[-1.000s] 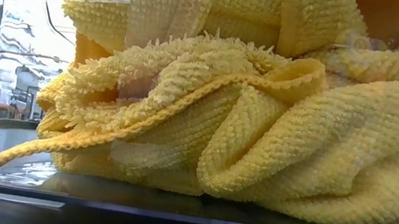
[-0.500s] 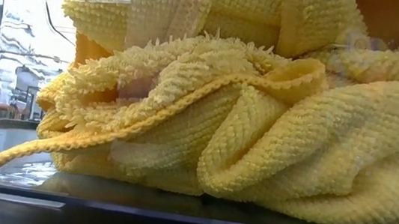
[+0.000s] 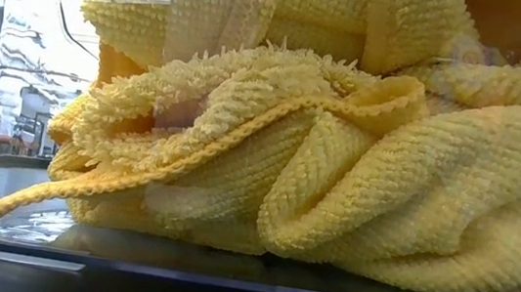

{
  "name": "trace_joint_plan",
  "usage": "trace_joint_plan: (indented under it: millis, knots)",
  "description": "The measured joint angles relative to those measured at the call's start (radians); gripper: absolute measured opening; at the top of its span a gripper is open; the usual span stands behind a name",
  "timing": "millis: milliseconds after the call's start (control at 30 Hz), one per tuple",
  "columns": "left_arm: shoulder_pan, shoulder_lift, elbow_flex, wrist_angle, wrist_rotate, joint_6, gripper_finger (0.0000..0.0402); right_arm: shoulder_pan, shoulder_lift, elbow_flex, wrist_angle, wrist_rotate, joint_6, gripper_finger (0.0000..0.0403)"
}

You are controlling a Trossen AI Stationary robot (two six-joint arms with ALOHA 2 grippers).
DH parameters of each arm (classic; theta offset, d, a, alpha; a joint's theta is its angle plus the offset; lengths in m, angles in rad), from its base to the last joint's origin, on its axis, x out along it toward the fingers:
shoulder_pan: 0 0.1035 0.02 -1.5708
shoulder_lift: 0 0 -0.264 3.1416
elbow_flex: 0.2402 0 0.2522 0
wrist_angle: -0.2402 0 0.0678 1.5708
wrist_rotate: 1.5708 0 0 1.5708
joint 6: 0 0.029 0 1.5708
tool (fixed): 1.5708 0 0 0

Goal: Sort microfiber towel by color & place in baskets
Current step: Put the blue towel into the top transparent bin

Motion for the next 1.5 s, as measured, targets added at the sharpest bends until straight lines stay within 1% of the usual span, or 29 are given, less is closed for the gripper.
trace_joint_plan:
  millis: [33,133,267,367,500,600,767,933,1000,1133,1233,1367,1500]
  knots:
    - [0.004,0.002,-0.001,-0.025,-0.003,0.013,0.0352,0.0,0.002,-0.011,-0.029,-0.019,0.027,0.0016]
    - [0.018,0.004,-0.001,-0.093,-0.007,0.052,0.0352,-0.005,-0.015,-0.065,-0.074,-0.016,0.096,0.0016]
    - [0.027,0.002,-0.001,-0.191,-0.012,0.105,0.0352,-0.035,-0.019,-0.219,-0.058,-0.051,0.156,0.0016]
    - [0.027,0.002,-0.001,-0.258,-0.025,0.141,0.0352,-0.075,-0.027,-0.37,0.033,-0.113,0.166,0.0016]
    - [0.027,0.002,-0.001,-0.342,-0.031,0.172,0.0352,-0.143,-0.021,-0.554,0.231,-0.225,0.183,0.0017]
    - [0.027,0.002,-0.001,-0.39,-0.031,0.193,0.0352,-0.211,-0.01,-0.646,0.317,-0.265,0.206,0.0017]
    - [0.025,0.002,-0.001,-0.441,-0.031,0.201,0.0352,-0.356,0.085,-0.629,0.334,-0.337,0.177,0.0017]
    - [0.025,-0.016,-0.001,-0.46,-0.031,0.201,0.0352,-0.467,0.187,-0.654,0.38,-0.535,0.158,0.0019]
    - [0.025,-0.03,-0.001,-0.475,-0.035,0.201,0.0352,-0.492,0.233,-0.664,0.385,-0.58,0.158,0.0022]
    - [0.025,-0.065,0.0,-0.486,-0.056,0.201,0.0352,-0.517,0.304,-0.669,0.39,-0.606,0.145,0.0033]
    - [0.025,-0.098,0.0,-0.483,-0.061,0.196,0.0352,-0.529,0.322,-0.669,0.406,-0.64,0.124,0.0045]
    - [0.022,-0.157,0.0,-0.482,-0.079,0.193,0.0352,-0.539,0.311,-0.663,0.406,-0.666,0.117,0.0069]
    - [0.016,-0.22,-0.001,-0.478,-0.109,0.198,0.0352,-0.542,0.271,-0.629,0.362,-0.676,0.119,0.0108]
